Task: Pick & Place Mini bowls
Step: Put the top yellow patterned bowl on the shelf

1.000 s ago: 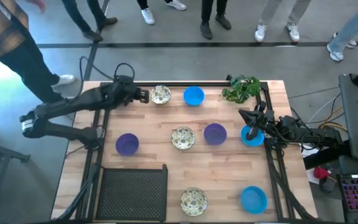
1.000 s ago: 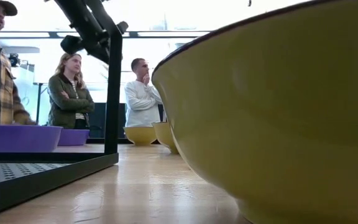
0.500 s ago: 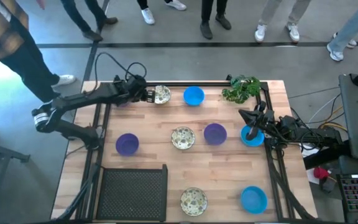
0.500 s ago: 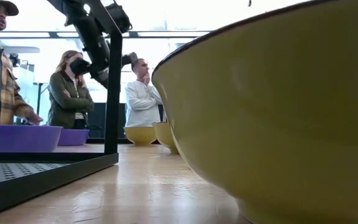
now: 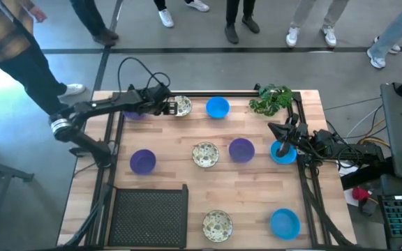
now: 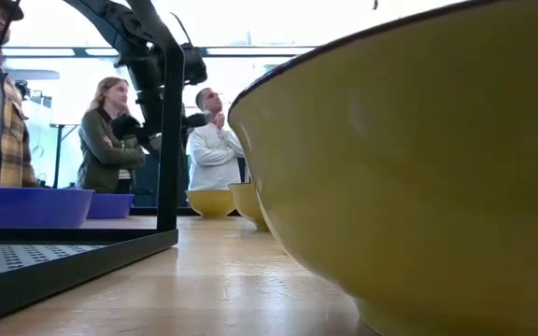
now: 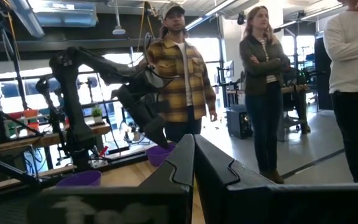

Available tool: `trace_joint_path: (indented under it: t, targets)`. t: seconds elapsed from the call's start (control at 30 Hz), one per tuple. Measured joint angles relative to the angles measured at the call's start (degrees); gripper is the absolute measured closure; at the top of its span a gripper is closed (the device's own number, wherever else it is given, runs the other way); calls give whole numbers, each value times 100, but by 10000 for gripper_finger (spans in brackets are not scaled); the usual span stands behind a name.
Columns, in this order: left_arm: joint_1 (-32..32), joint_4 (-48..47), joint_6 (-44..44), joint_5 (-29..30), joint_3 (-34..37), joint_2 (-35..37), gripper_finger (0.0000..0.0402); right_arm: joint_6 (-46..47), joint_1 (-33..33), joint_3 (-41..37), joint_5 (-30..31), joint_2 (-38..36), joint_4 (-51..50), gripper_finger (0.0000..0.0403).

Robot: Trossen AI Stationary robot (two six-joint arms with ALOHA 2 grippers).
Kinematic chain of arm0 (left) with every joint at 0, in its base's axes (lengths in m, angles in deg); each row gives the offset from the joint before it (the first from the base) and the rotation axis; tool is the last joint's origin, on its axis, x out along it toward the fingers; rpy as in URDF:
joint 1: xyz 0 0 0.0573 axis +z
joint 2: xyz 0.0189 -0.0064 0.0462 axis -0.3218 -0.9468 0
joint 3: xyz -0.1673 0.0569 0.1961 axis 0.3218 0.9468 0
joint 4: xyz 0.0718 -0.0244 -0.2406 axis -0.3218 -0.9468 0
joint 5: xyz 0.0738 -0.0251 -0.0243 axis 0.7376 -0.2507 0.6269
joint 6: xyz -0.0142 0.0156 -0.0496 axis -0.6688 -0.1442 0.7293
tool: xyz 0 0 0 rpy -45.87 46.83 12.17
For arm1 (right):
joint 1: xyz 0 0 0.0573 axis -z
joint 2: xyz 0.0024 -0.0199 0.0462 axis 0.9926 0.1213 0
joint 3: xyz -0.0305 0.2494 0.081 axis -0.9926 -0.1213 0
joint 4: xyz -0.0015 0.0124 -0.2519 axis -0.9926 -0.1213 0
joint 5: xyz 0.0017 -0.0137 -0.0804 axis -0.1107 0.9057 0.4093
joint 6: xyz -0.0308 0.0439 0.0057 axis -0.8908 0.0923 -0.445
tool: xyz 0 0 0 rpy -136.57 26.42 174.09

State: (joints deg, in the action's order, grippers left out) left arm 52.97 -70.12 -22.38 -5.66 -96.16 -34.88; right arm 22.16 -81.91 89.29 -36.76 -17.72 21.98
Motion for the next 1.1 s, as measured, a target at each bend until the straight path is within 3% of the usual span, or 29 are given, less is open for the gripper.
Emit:
trace_joint_path:
  t: [1.1]
  targets:
    - [295,892,153,-354,0,-1163,250,11,0,0,9,0,-1,394]
